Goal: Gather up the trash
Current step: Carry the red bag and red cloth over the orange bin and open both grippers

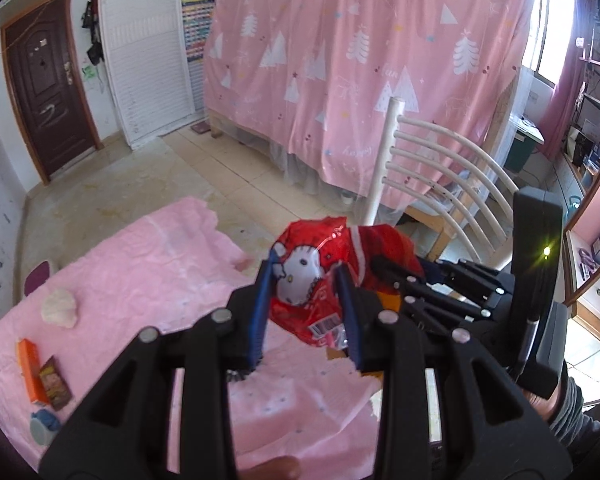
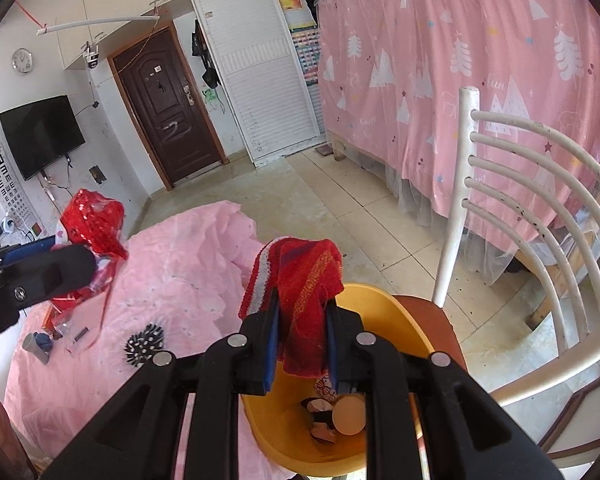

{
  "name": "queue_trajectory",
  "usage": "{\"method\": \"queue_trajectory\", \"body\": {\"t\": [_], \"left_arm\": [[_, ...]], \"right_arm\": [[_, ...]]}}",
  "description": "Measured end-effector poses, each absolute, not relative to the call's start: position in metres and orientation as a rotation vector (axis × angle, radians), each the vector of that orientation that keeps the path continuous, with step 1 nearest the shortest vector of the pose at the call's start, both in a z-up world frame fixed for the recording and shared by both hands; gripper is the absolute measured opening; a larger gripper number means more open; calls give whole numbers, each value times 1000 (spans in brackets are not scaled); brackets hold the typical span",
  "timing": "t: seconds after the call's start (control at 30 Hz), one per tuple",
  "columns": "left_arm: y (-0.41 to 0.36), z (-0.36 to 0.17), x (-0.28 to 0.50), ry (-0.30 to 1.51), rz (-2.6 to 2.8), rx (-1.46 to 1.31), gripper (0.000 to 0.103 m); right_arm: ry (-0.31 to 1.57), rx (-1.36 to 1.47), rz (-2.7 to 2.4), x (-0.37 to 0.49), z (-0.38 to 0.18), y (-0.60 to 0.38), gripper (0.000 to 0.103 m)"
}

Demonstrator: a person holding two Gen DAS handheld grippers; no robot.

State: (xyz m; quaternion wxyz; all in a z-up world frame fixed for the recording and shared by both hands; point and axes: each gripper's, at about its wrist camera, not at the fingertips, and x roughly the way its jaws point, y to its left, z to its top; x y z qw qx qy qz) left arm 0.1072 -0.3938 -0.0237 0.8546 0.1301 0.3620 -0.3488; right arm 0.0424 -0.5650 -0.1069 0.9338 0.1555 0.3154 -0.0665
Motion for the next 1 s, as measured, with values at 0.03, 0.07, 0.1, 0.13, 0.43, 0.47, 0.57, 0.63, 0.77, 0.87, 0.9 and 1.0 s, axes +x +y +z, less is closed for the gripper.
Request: {"method": "queue_trajectory", "body": {"t": [0.03,0.07,0.1,0.13,0.43,0.47,0.57,0.63,0.77,0.87,0.9,1.0], "left_arm": [[-400,-28,110,776,-741,272,31],[-403,-31,111,786,-746,271,31],[-407,-34,112,796,-750,271,31],[-411,-37,114,807,-753,271,32],[-426,-50,120,861,-756,283,47],[-427,-50,120,861,-755,283,47],[-423,-48,119,861,-756,278,47],[-418,-46,119,859,-756,272,47],[-409,-41,117,851,-754,262,47],[-395,-36,115,840,-750,252,47],[-391,-33,114,836,-749,247,47],[-376,-26,113,820,-737,231,47]], "right_arm": [[647,325,-140,43,-109,-569,8],[650,332,-147,44,-111,-573,9],[653,337,-152,45,-113,-576,10],[657,344,-159,45,-115,-579,11],[667,362,-189,47,-122,-590,19],[667,363,-188,47,-123,-592,20],[664,363,-191,46,-123,-593,26],[660,361,-191,46,-121,-593,30],[653,353,-189,46,-115,-591,36],[645,337,-184,47,-107,-581,39],[642,332,-181,48,-105,-578,40],[637,316,-170,52,-96,-567,41]]}}
